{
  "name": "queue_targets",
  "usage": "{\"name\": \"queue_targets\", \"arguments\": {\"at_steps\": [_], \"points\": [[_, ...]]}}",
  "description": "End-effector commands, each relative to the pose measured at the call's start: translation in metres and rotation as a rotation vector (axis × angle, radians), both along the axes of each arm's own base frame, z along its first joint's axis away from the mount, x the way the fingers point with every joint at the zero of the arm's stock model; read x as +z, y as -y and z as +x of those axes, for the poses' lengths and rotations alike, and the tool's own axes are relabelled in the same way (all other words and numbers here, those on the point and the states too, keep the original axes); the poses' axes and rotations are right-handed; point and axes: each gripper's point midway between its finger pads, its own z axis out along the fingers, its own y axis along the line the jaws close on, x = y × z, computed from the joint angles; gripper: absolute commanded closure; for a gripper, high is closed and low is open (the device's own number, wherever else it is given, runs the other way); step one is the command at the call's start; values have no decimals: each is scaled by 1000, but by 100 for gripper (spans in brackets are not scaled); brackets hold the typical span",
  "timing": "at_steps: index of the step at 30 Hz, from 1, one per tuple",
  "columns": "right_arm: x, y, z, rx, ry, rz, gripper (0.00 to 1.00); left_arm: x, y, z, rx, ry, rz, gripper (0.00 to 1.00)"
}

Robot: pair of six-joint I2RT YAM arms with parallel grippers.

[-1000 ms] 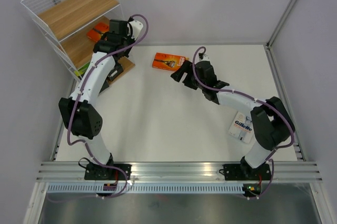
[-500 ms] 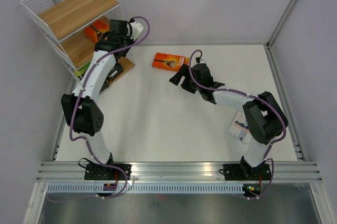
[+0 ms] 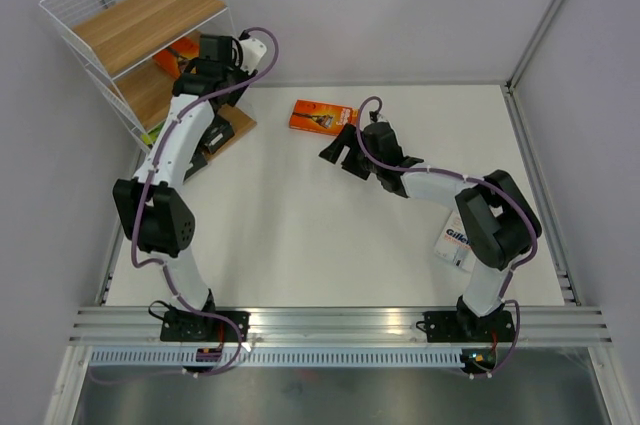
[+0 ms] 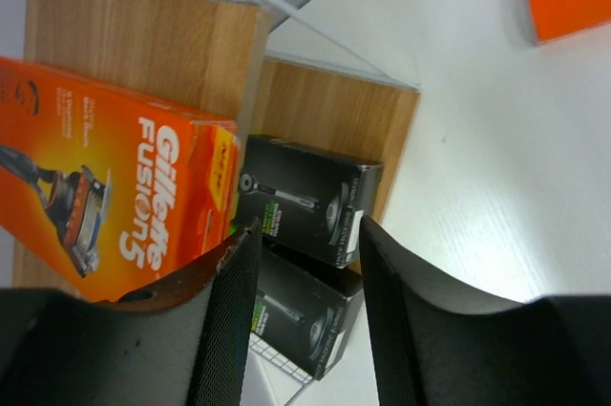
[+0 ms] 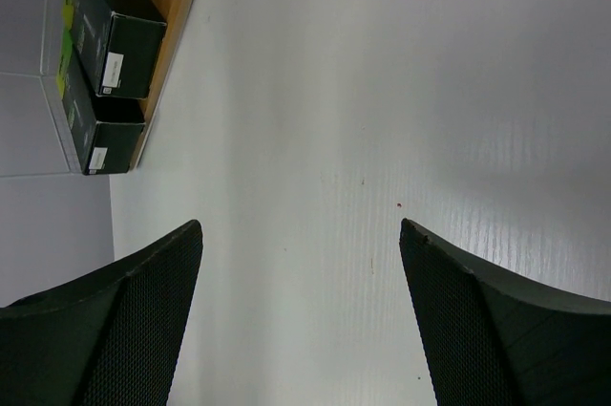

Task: Place and organize the shaving razors onto the shelf

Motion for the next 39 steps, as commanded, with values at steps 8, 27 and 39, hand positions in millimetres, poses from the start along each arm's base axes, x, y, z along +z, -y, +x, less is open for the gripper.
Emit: {"name": "queue_targets", "arguments": {"at_steps": [8,27,39], "points": [[18,-6,2,23,41,47,10,61,55,-48,-74,86,-346,24],[37,-5,-20,101,111,78,9,75,-12,-113,550,367,-776,28],[26,80,83,-92,138,-57,9,-16,80,-149,262,-4,-1033,27]]}}
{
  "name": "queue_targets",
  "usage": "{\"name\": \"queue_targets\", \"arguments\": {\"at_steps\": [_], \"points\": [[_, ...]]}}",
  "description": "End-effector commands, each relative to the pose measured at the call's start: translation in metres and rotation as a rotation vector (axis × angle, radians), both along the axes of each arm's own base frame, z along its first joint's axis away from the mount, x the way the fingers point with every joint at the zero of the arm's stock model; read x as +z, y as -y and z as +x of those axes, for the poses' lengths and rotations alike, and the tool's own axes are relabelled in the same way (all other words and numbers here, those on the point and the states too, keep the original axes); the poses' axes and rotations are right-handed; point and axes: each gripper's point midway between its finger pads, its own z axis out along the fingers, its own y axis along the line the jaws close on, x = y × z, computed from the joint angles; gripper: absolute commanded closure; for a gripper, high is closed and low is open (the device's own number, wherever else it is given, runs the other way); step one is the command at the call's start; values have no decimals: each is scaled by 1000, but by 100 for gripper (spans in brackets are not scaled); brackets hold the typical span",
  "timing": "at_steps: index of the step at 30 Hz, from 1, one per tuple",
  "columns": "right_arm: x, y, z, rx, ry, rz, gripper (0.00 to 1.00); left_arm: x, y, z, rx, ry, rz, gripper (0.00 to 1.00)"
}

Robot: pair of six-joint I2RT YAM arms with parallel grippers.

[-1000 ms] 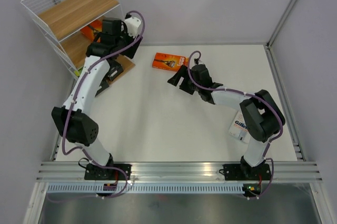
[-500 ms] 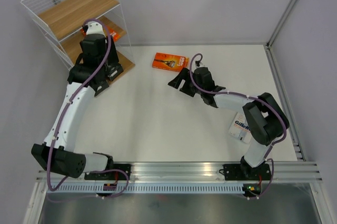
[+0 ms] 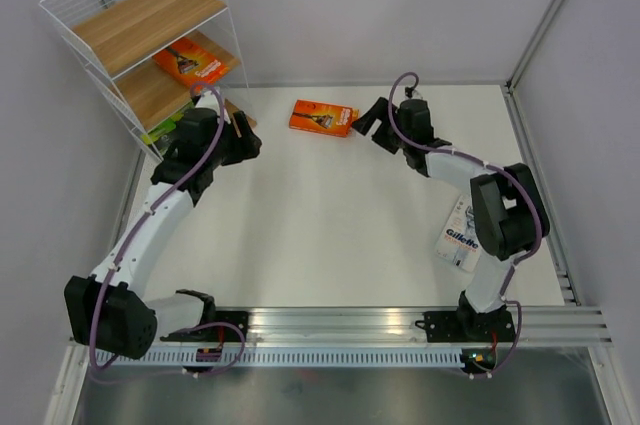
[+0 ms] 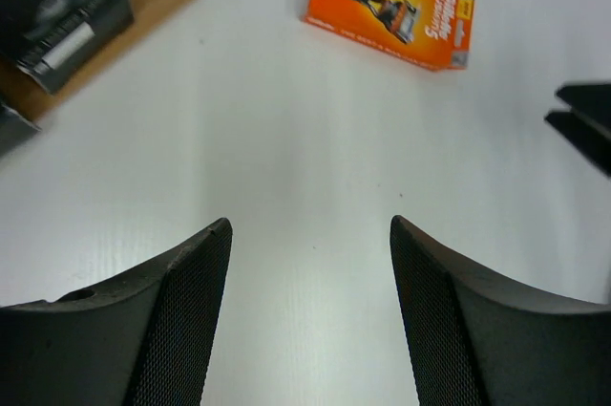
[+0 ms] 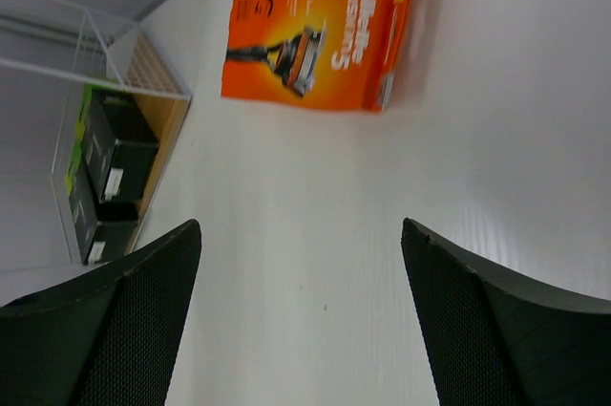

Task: Place and organize the shaving razors onto the shelf

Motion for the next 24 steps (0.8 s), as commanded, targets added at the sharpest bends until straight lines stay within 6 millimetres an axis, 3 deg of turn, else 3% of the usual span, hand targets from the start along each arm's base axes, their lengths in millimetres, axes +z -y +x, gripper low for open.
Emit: {"name": "queue_targets", "arguments": {"at_steps": [1,2,3,4,5,8,9,10,11,15,18,24], "points": [[4,9,36,7,68,-48,9,2,31,-8,-89,16,-149,27],[9,17,50,-9,94,-35,13,-7,32,-15,-98,-3,-154,27],[-10,21,57,-22,54,-24,15,-11,32,-19,-97,-14,-157,27],[-6,22,67,-22,71,-8,18,-20,31,-23,-95,-30,-158,27],[-21,29,77,-30,53,0,22,-19,31,-26,-95,-26,-159,26],[-23,25,98,-20,60,6,30,-21,30,-30,-93,-24,-161,26],[-42,23,102,-18,31,-2,31,-22,30,-30,-88,-30,-168,25],[-35,18,112,-9,59,-4,31,-23,30,-31,-88,-33,-175,25],[-55,18,113,-9,16,-22,31,-24,31,-31,-89,-40,-180,25],[-63,16,129,-18,19,-34,32,-31,34,-31,-90,-56,-195,25],[-64,15,137,-31,30,-23,40,-37,31,-29,-78,-60,-184,25],[-89,11,141,-61,-8,7,46,-38,28,-23,-65,-46,-175,25]]}}
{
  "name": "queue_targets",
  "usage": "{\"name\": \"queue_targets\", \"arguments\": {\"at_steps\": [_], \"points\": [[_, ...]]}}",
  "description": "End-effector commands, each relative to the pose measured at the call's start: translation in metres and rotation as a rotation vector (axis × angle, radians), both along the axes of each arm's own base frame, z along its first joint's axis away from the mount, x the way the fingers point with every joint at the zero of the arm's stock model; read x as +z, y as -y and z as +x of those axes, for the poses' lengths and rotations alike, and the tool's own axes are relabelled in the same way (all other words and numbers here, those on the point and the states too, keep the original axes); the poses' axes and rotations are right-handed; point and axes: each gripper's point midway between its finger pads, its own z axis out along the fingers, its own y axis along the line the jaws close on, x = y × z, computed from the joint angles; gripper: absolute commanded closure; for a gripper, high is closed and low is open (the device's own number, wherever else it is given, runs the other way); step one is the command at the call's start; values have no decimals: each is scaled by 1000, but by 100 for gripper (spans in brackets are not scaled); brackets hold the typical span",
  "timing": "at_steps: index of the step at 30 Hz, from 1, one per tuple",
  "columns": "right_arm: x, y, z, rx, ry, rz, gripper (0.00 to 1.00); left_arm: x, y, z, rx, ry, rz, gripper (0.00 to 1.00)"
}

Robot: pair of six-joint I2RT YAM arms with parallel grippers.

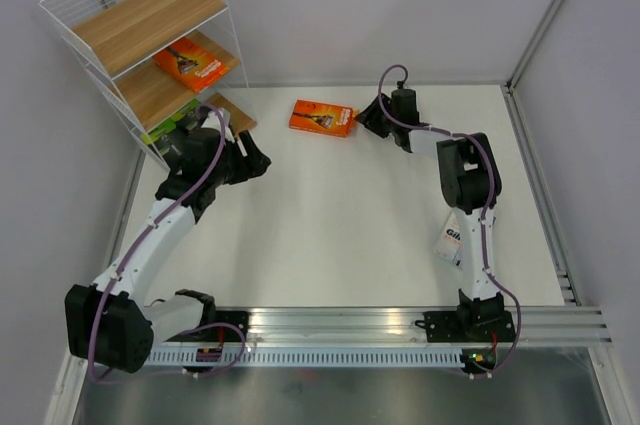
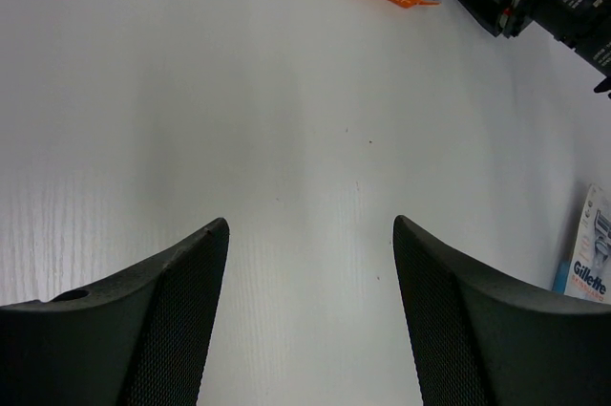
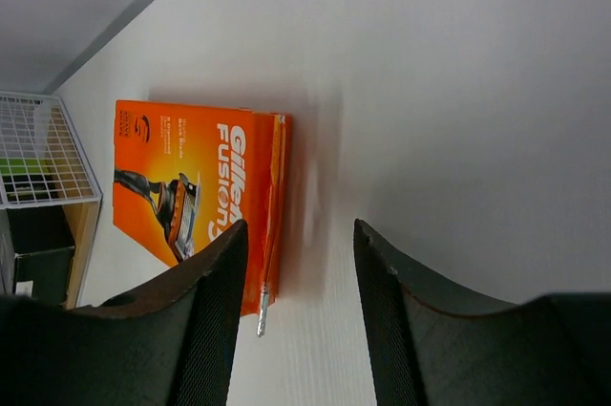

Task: Place and organize the shaving razors onto the shelf

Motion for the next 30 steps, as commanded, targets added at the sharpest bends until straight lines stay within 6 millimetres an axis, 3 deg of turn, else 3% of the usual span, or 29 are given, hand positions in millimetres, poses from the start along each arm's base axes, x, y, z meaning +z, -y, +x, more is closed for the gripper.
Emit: {"name": "queue_targets", "arguments": {"at_steps": [1,8,10,13,14,16,18,19,20,21,22,23,24,26,27,29,30], "points": [[-4,-8,11,-15,19,37,46,10,1,11,19,46,-33,25],[-14,-36,14,-2,11,72,53,4,1,15,59,26,-84,24],[-15,-41,16,-9,6,95,65,1,3,17,89,16,-134,23],[-13,-40,15,-35,-6,117,97,-5,10,20,120,1,-228,20],[-15,-38,11,-44,-22,125,100,-18,11,19,139,-29,-248,20],[0,-38,7,-64,-31,178,99,-16,17,29,166,-3,-339,20],[14,-40,-5,-60,-19,236,99,-38,25,32,158,-28,-382,20],[21,-44,-12,-70,-40,307,99,-28,31,41,157,23,-447,20],[6,-40,-28,-86,-87,326,99,-50,36,41,161,-22,-466,20],[34,-41,-29,-84,-24,394,100,-54,46,40,142,-32,-498,20],[41,-41,-35,-110,-40,469,99,-51,54,46,145,-14,-552,20],[27,-36,-52,-136,-82,496,100,-56,61,46,147,-23,-565,20],[53,-36,-54,-128,-22,549,99,-70,73,47,144,-48,-559,20],[50,-35,-72,-154,-64,611,99,-69,88,54,147,-35,-590,20],[66,-39,-78,-132,-34,645,99,-84,100,54,144,-65,-583,20],[71,-44,-94,-119,-43,689,99,-75,118,61,119,-31,-648,20],[71,-47,-100,-109,-53,697,100,-84,121,62,126,-40,-651,20]]}}
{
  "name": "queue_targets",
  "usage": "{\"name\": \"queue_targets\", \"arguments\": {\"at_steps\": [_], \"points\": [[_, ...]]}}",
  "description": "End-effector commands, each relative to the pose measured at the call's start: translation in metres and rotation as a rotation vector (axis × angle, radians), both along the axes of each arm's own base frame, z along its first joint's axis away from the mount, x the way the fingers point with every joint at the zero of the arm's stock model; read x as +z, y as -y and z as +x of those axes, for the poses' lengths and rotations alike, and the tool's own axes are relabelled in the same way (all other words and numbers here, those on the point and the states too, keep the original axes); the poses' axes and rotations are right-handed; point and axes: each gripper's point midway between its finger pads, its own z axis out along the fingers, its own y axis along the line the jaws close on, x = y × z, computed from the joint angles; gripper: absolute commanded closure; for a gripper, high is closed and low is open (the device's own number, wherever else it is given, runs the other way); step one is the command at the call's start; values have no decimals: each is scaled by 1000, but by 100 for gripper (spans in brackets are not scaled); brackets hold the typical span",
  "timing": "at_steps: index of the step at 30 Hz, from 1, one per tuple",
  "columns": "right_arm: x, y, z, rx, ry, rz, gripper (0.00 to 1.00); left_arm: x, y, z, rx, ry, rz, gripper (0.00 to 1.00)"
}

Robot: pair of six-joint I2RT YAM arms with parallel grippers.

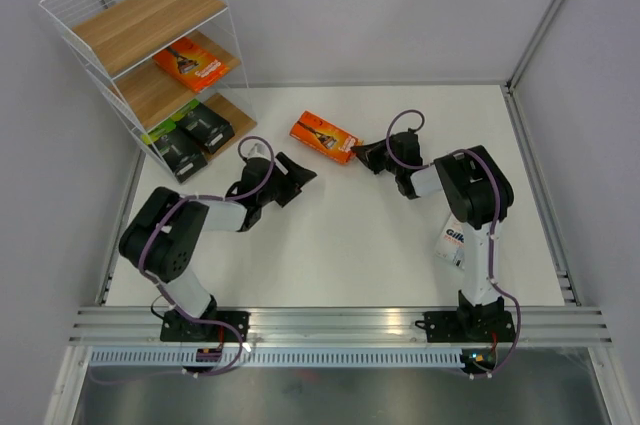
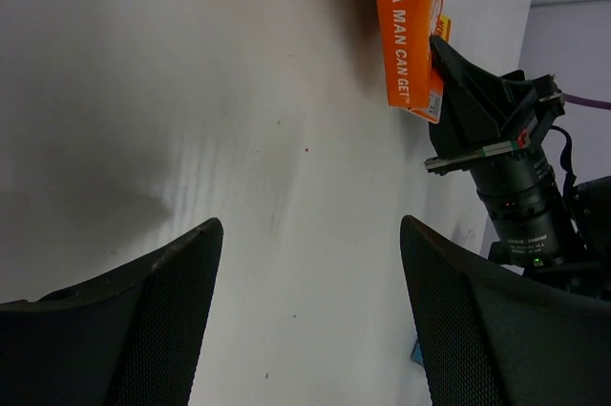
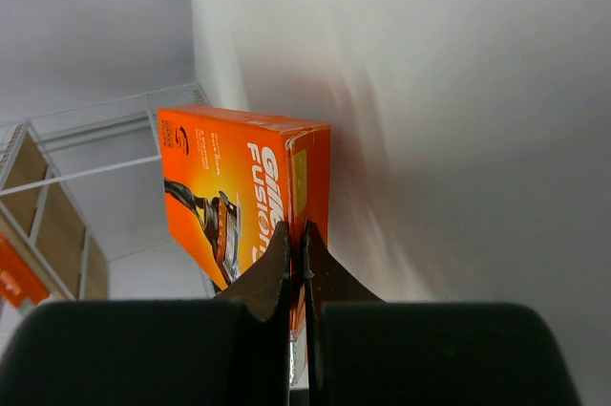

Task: Place and organize the shaving razors onto the shelf

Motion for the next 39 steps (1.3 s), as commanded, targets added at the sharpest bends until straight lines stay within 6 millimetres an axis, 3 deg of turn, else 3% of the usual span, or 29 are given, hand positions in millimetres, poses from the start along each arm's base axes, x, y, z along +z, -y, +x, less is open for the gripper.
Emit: {"name": "queue_targets", "arguments": {"at_steps": [1,4,10,15,25,33,39], "points": [[75,-22,-10,26,141,198,100,46,27,34,60,161,-190,20],[65,-19,-25,37,115,186,99,42,31,37,72,184,-209,20],[62,-18,-36,38,104,210,99,52,37,41,52,270,-251,20],[75,-24,-43,60,123,251,100,45,48,49,59,269,-238,21],[97,-56,-62,133,150,259,99,73,65,71,59,373,-226,25],[113,-65,-73,109,174,306,100,63,59,61,153,374,-195,38],[135,-67,-76,73,218,326,100,78,67,53,180,432,-146,39]]}}
